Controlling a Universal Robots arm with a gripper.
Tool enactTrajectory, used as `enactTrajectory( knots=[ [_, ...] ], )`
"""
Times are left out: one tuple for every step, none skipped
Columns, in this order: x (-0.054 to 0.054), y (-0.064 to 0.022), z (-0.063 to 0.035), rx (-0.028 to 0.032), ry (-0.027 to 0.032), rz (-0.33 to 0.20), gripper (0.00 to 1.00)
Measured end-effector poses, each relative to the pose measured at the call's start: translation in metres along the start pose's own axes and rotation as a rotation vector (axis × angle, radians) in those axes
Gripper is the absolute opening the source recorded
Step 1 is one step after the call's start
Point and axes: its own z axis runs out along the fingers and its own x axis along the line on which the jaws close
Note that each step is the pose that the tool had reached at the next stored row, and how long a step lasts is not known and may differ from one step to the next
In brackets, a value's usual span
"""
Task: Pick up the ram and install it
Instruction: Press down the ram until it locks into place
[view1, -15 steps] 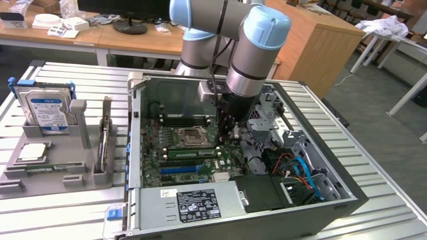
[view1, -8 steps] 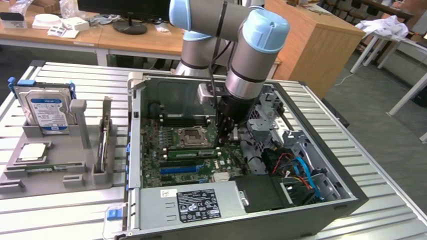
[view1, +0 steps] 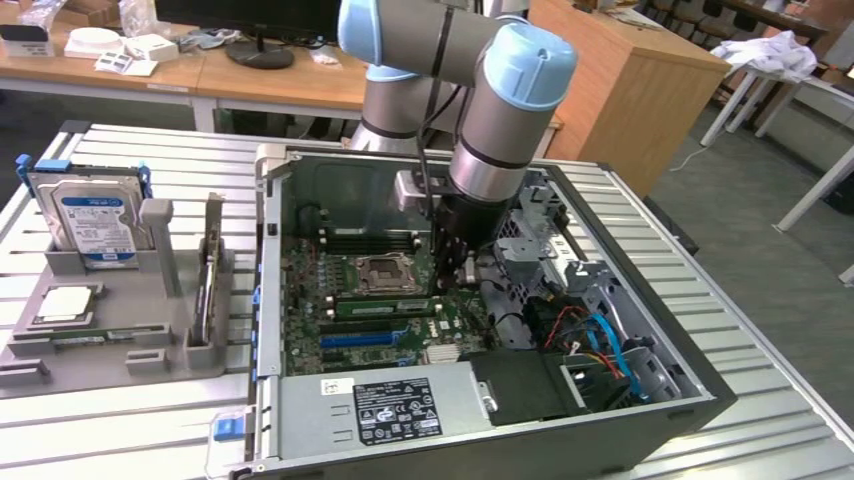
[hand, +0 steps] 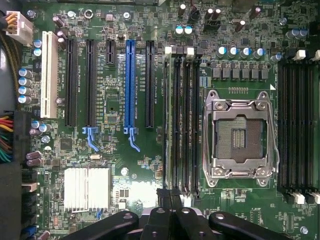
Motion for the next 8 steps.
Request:
enactTrajectory(
  knots=[
    [0.0,0.0,0.0005,0.0,0.0,0.0,0.11],
    [0.0,0.0,0.0011,0.0,0.0,0.0,0.11],
    [0.0,0.0,0.0016,0.0,0.0,0.0,0.11],
    [0.0,-0.0001,0.0022,0.0,0.0,0.0,0.11],
    [0.0001,-0.0001,0.0028,0.0,0.0,0.0,0.11],
    [0.0001,-0.0001,0.0034,0.0,0.0,0.0,0.11],
    [0.0001,-0.0001,0.0038,-0.0001,0.0001,0.0,0.11],
    [0.0001,-0.0001,0.0038,0.0,0.0002,0.0,0.11]
  ],
)
